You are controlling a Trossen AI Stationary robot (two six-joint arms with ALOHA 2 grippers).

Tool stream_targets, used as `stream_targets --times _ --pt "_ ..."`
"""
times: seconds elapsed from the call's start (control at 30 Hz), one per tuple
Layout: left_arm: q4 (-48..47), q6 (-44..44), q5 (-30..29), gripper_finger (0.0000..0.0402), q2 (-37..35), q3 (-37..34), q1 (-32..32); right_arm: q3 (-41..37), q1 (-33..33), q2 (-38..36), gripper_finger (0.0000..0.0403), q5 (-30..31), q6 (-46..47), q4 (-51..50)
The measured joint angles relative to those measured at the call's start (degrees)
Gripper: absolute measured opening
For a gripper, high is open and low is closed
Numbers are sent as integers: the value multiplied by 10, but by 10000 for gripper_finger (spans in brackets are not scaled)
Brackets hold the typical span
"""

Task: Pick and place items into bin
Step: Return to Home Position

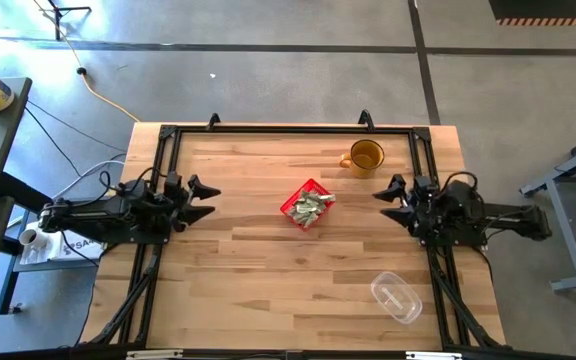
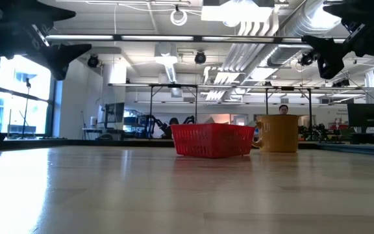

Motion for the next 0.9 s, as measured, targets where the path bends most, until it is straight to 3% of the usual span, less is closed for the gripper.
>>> stream_targets --times 0.9 --pt "-7 0 0 356 0 -2 0 0 -4 0 267 -1 0 -29"
